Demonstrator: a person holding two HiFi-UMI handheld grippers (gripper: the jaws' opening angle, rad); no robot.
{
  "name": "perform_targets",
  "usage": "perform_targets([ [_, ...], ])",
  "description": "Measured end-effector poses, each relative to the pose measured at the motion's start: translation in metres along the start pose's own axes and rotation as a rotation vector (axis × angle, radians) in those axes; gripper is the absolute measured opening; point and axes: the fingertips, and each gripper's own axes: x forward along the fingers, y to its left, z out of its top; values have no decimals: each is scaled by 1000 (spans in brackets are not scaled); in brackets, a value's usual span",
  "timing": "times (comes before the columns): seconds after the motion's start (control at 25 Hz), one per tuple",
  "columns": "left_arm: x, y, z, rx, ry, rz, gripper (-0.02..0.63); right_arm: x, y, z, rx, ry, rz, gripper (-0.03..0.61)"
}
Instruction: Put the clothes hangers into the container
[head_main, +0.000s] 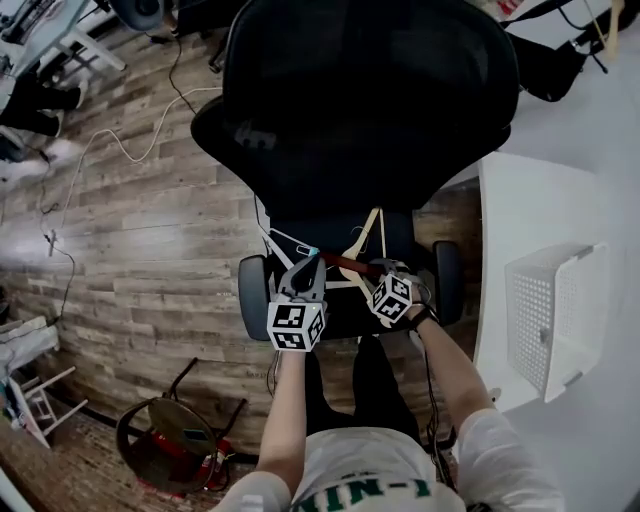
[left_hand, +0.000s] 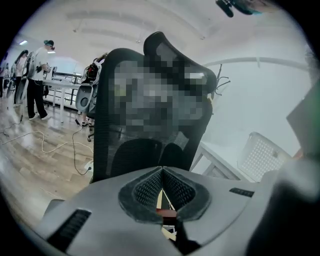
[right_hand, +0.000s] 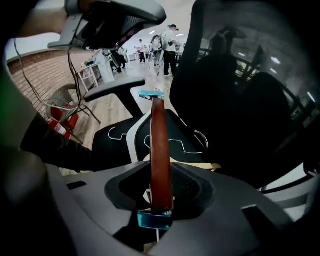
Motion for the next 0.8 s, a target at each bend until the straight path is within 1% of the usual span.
perform_targets([
  [0.16,-29,-14,29,4,-16,1,12,-53,0,27,134,-84,-73,138],
  [0.24,-47,-25,43,14,-33,5,12,-83,0,36,182,-120,-110,138],
  [0.32,-62,-30,60,52,-60,18,12,-111,-6,47,217,-156,-152,138],
  [0.44,-82,-36,79,144,-89,39,12,-149,-9,64,267,-196,-205,138],
  [0.48,-90,-38,85,158,-97,37,12,-162,-6,70,283,-210,-221,138],
  [0.68,-127,-55,120,173,-146,14,12,-242,3,101,373,-313,-315,138],
  [0.8,-144,-72,137,201,-178,-15,12,-283,4,113,392,-373,-365,138],
])
